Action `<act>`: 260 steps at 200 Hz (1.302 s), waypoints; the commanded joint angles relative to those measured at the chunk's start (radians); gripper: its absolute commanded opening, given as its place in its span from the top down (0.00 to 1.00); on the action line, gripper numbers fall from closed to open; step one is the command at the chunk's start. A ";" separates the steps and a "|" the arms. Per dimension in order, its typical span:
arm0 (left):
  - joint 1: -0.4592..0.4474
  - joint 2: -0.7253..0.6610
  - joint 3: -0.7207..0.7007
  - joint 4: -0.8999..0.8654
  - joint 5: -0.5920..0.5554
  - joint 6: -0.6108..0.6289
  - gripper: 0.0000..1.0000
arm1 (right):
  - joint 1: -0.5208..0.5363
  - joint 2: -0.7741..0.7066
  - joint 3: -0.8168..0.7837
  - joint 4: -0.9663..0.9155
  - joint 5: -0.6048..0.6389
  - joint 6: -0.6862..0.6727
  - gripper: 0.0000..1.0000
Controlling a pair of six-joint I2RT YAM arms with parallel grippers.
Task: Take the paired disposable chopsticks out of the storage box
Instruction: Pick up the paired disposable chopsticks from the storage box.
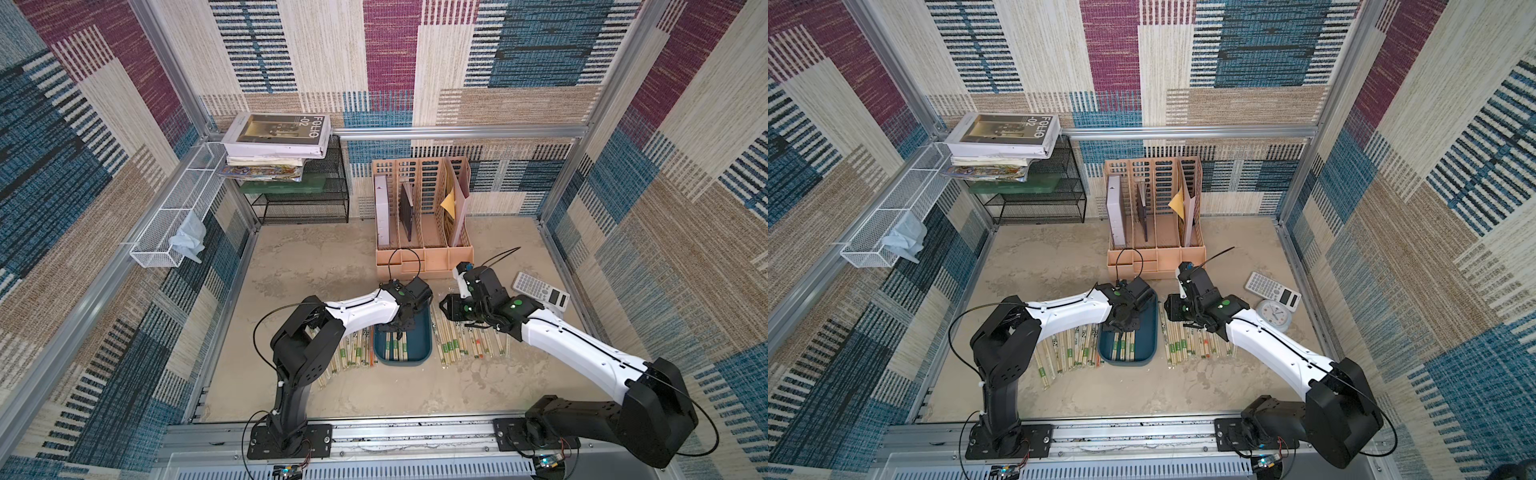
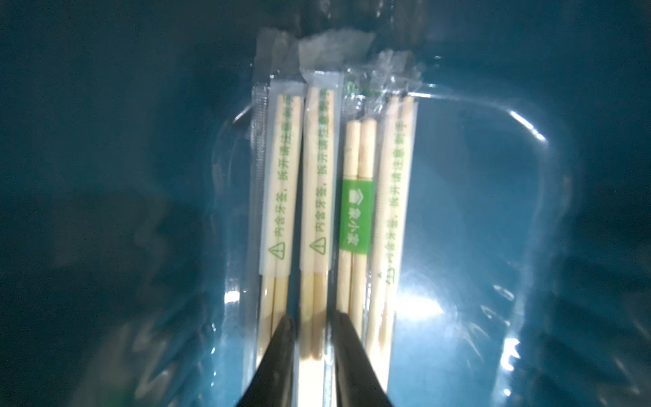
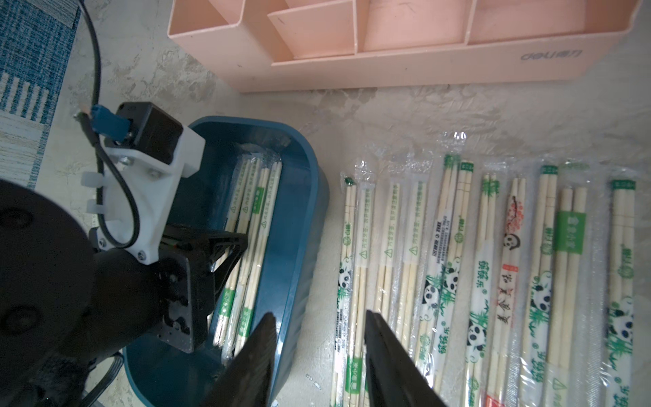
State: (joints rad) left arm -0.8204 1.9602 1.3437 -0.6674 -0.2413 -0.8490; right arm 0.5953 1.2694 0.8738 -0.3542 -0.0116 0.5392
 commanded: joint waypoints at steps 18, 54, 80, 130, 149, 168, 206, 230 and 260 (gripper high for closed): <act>0.000 0.007 -0.019 0.007 -0.006 -0.011 0.78 | -0.006 0.001 0.002 -0.013 0.006 -0.010 0.55; 0.001 0.028 -0.040 0.030 0.008 -0.021 0.80 | -0.008 -0.001 0.005 -0.020 0.007 -0.011 0.55; 0.000 0.032 -0.048 0.042 0.016 -0.024 0.85 | -0.009 -0.002 0.007 -0.023 0.010 -0.012 0.55; 0.000 0.002 -0.029 0.032 0.012 -0.016 0.90 | -0.010 -0.001 0.008 -0.024 0.010 -0.013 0.55; 0.000 -0.025 -0.013 0.020 0.007 -0.006 0.91 | -0.011 -0.001 0.007 -0.024 0.011 -0.012 0.55; 0.000 -0.058 0.003 0.006 0.002 0.007 0.92 | -0.010 0.001 0.007 -0.023 0.007 -0.012 0.55; 0.000 -0.105 0.033 -0.013 -0.015 0.025 0.98 | -0.010 0.004 0.008 -0.020 0.002 -0.011 0.55; 0.000 -0.119 0.032 -0.027 -0.031 0.021 0.98 | -0.009 0.004 0.014 -0.020 -0.001 -0.013 0.55; 0.008 -0.192 0.000 -0.044 -0.073 0.007 0.98 | -0.009 0.005 0.020 -0.019 -0.002 -0.015 0.55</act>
State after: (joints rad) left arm -0.8200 1.8168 1.3582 -0.6743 -0.2638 -0.8337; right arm 0.5854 1.2713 0.8833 -0.3756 -0.0086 0.5354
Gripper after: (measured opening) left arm 0.080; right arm 0.447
